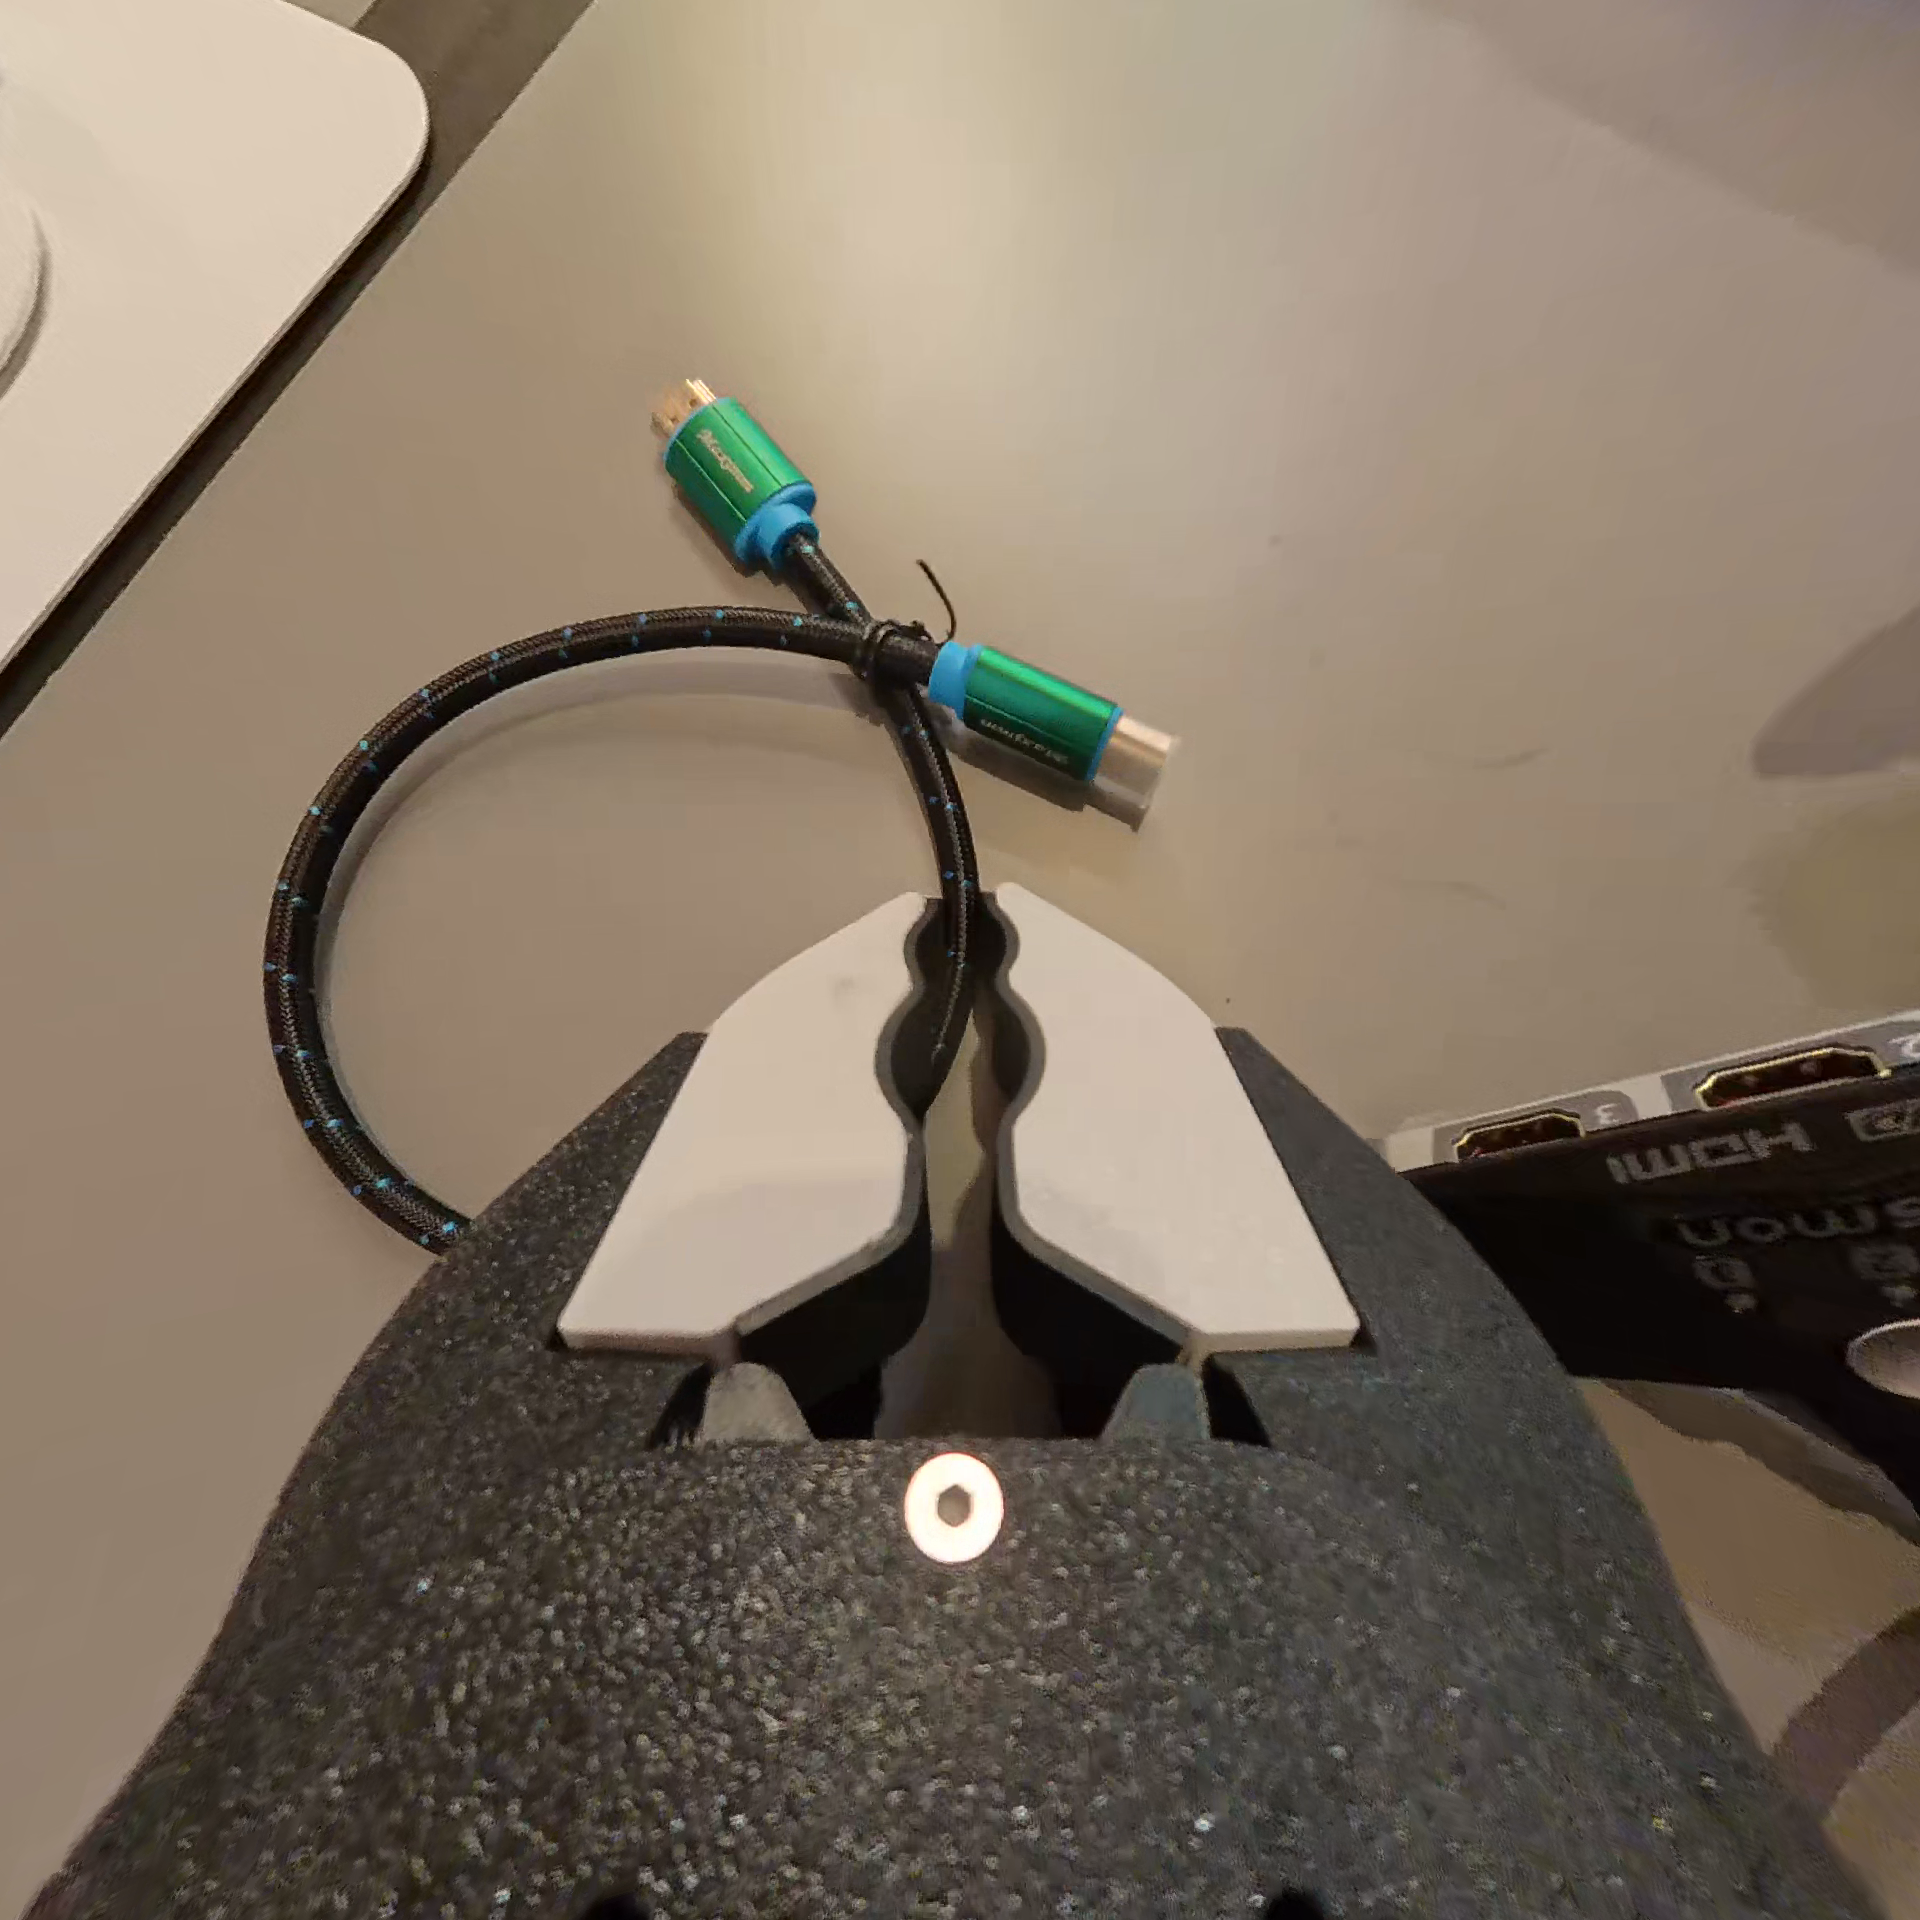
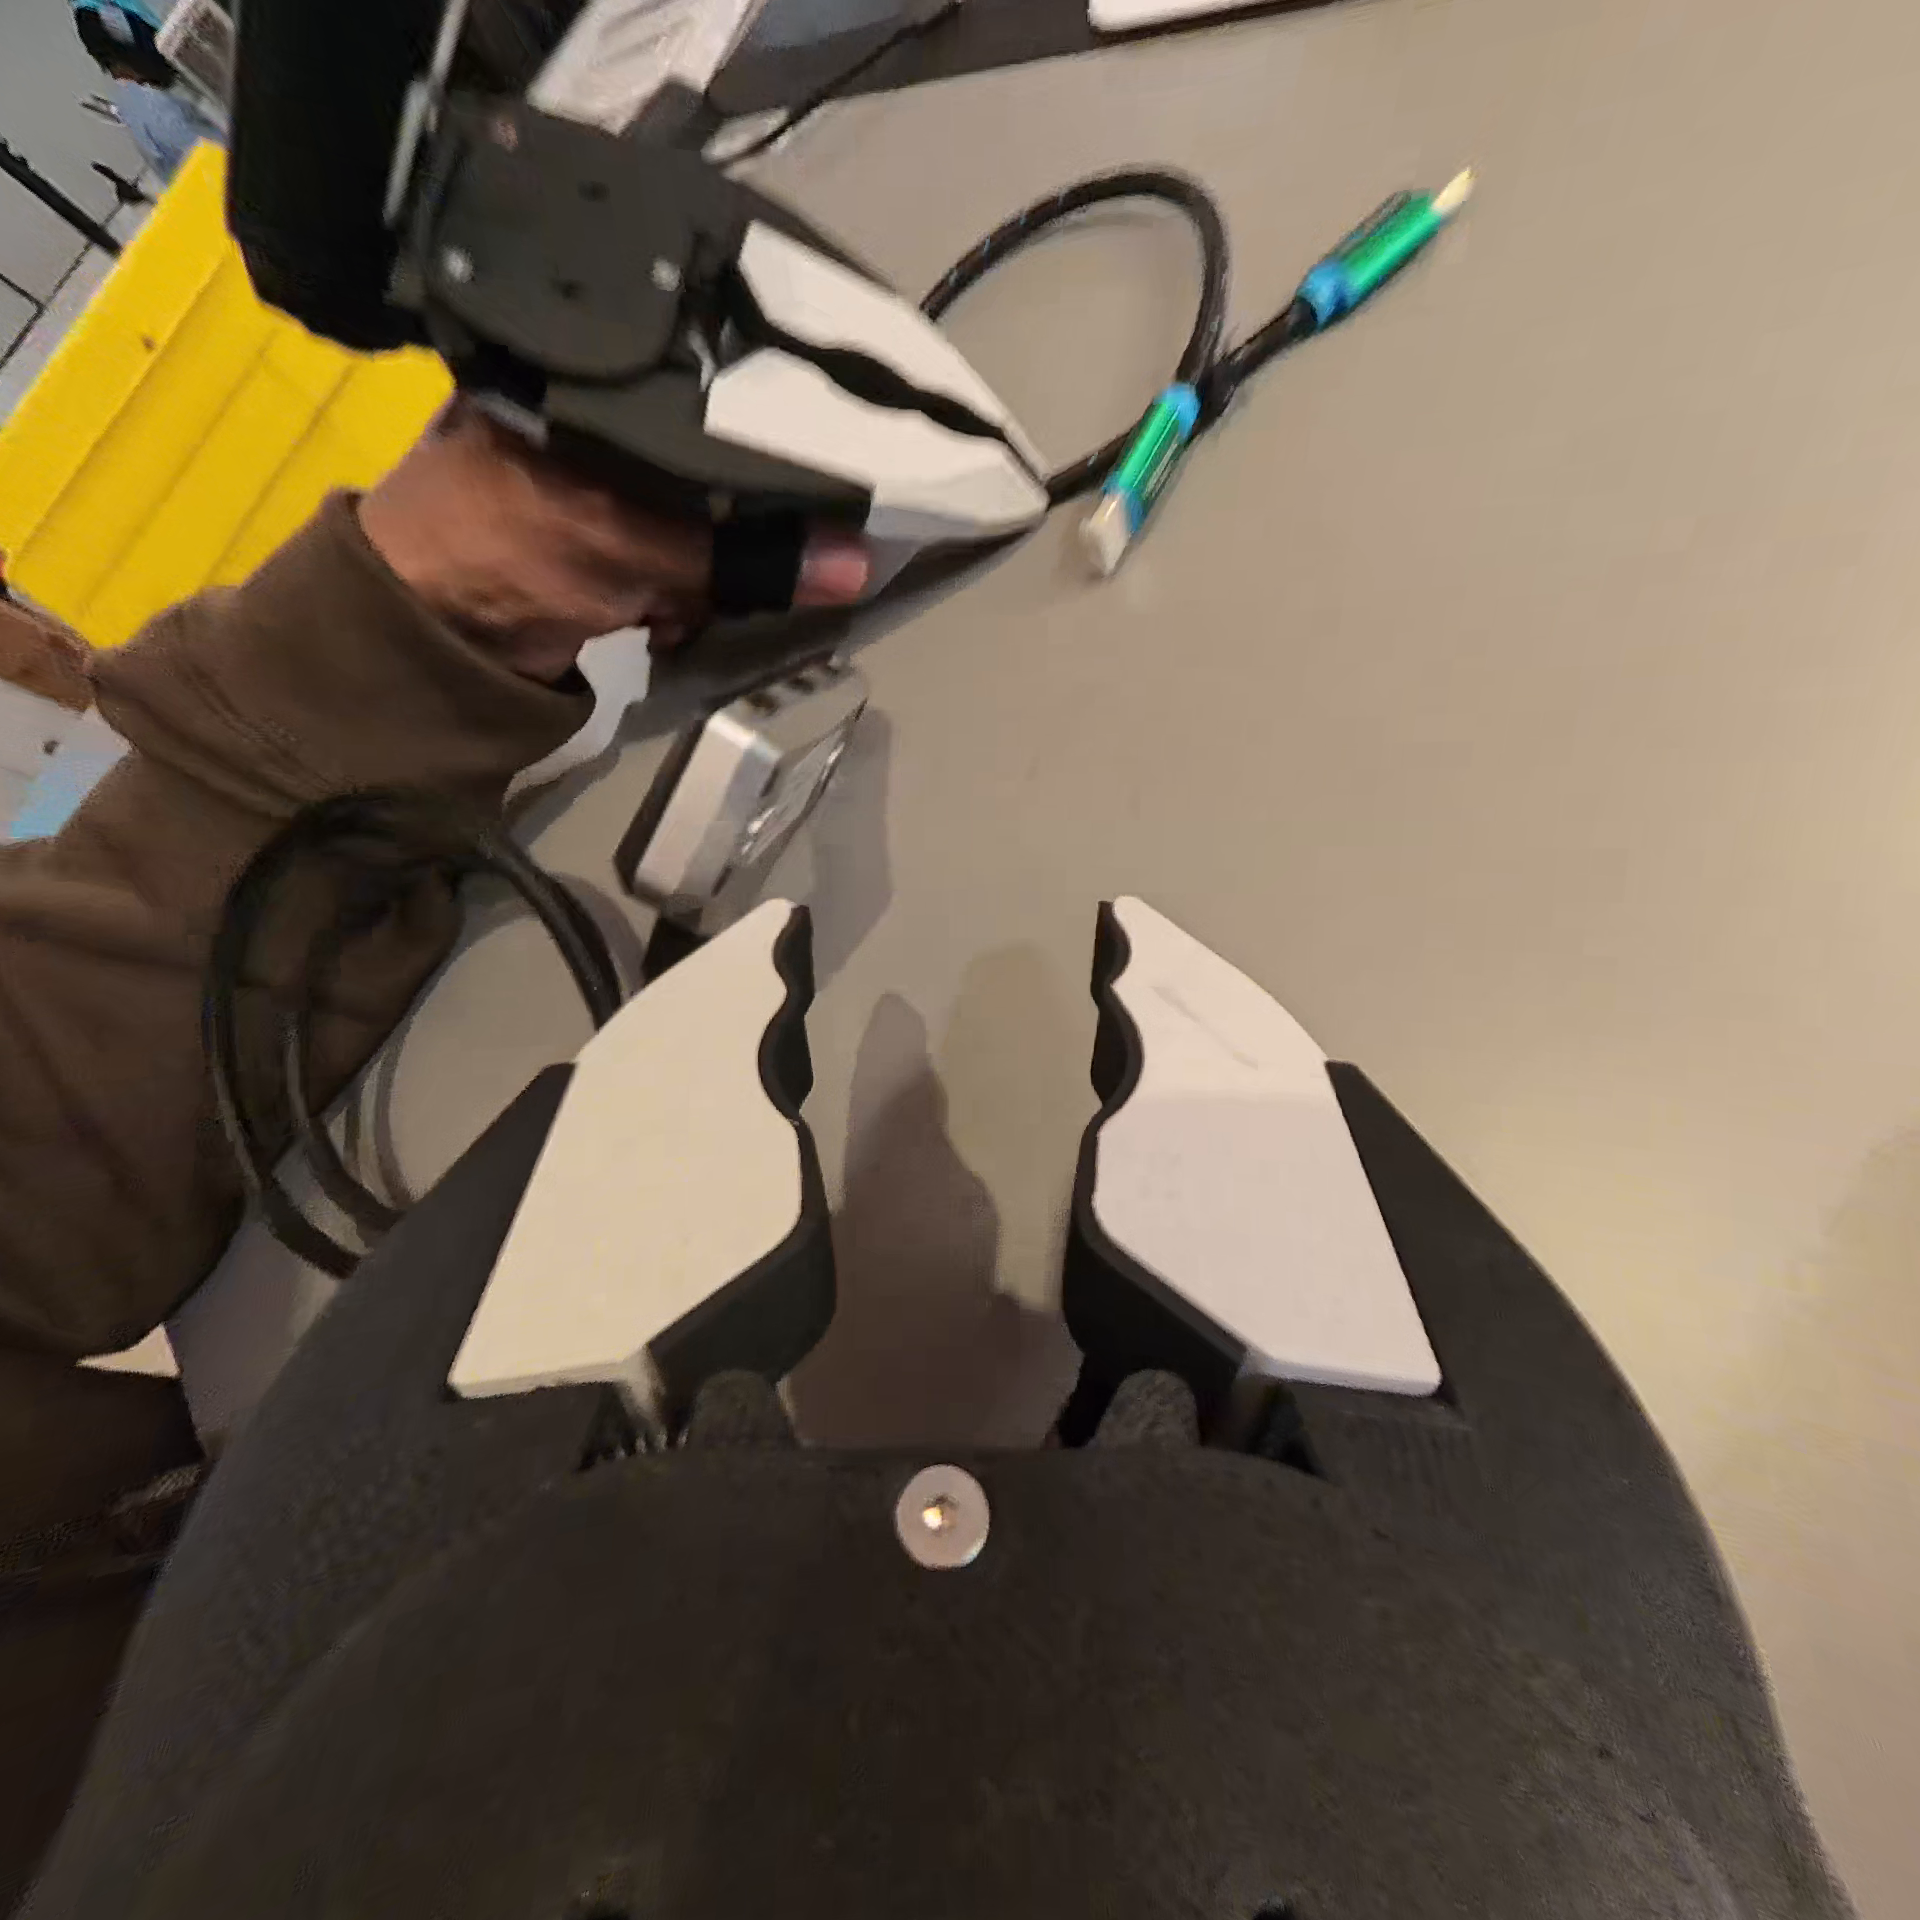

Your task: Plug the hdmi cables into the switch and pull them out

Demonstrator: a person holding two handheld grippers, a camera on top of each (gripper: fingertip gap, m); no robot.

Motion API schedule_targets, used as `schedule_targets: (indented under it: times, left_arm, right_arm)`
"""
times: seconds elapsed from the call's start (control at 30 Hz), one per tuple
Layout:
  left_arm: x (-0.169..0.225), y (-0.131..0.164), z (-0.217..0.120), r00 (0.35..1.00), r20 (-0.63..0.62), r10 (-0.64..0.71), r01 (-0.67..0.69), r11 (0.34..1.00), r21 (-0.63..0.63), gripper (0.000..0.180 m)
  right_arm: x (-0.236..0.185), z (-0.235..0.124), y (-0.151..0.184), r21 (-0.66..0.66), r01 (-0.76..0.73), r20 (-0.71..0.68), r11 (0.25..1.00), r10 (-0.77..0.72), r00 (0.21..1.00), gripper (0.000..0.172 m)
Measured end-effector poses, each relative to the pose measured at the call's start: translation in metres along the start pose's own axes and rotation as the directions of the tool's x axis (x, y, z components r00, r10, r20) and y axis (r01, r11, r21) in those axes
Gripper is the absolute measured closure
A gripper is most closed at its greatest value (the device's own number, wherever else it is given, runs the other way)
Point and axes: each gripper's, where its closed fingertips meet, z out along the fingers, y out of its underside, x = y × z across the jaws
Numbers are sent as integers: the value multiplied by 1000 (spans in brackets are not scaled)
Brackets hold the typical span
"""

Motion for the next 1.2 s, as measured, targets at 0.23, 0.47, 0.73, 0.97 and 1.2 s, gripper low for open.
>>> schedule_targets:
  times: [0.23,0.47,0.73,0.97,1.2]
  left_arm:
    - [19,-22,-15,991,-115,61,-41,985,171,175]
    - [24,-38,-38,984,-153,88,-29,935,354,175]
    - [51,-30,-36,944,-216,248,-167,928,334,175]
    - [31,-31,-41,979,-153,137,-78,937,340,160]
    - [25,14,-92,957,-213,-196,226,966,127,131]
  right_arm:
    - [35,28,-44,56,-159,23,986,158,987,120]
    - [39,67,-82,88,-419,278,904,382,881,109]
    - [53,68,-104,84,-637,447,766,542,711,125]
    - [66,46,-119,253,-492,304,833,414,858,160]
    - [63,4,-141,309,-82,10,948,83,997,161]
